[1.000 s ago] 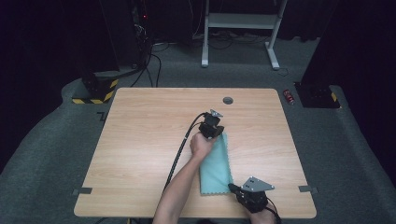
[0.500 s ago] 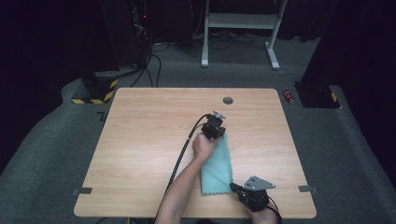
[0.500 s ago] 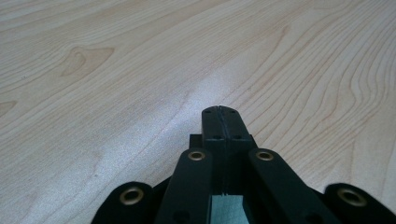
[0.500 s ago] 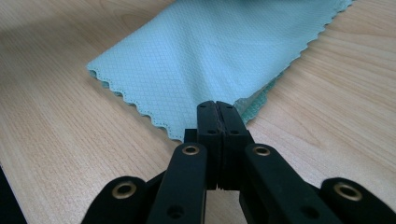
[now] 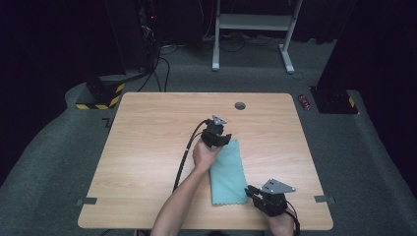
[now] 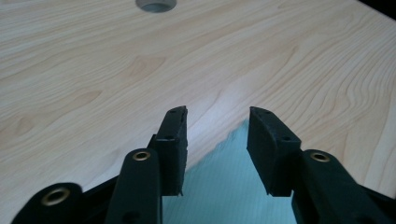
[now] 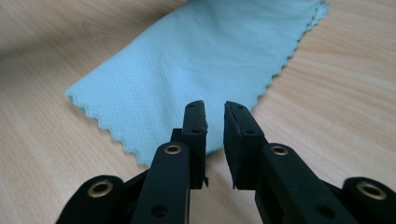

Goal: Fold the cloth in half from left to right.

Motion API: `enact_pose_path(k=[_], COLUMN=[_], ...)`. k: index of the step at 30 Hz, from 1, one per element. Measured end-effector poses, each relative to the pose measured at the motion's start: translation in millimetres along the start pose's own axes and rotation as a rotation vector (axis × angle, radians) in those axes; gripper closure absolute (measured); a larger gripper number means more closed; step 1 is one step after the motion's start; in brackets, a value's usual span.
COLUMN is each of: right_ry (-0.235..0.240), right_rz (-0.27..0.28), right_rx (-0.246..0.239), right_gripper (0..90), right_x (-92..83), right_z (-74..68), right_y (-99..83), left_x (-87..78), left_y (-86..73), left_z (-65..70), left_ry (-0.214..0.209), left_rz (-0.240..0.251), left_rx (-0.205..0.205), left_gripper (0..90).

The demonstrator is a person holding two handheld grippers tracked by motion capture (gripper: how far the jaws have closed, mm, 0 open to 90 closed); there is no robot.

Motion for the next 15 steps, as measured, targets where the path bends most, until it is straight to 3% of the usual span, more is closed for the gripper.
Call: enact_pose_path(k=[7,15], right_ry=[0.040,0.061], right_rz=[-0.058,-0.079], right_rx=[-0.046,-0.055], right_gripper=[76.4,73.9], right_x=[19.8,19.6], right_z=[-4.9,-7.2], right_y=[0.9,-8.7], left_x=[-17.7,-19.0], left_y=[-29.9,-44.7], left_z=[-3.0,-12.8], left_ry=[0.021,0.070], left_rz=[-0.031,-0.063], left_rx=[0.011,0.055], left_gripper=[52.8,53.0])
Point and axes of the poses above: each handheld gripper's, and its own axes: x roughly forward along the jaws, y roughly out of its top, z roughly to its right, the point moved 4 cm from there along x, roughly forward along the jaws, and after that the axes turned 9 degrees about z, right-handed, at the moved point
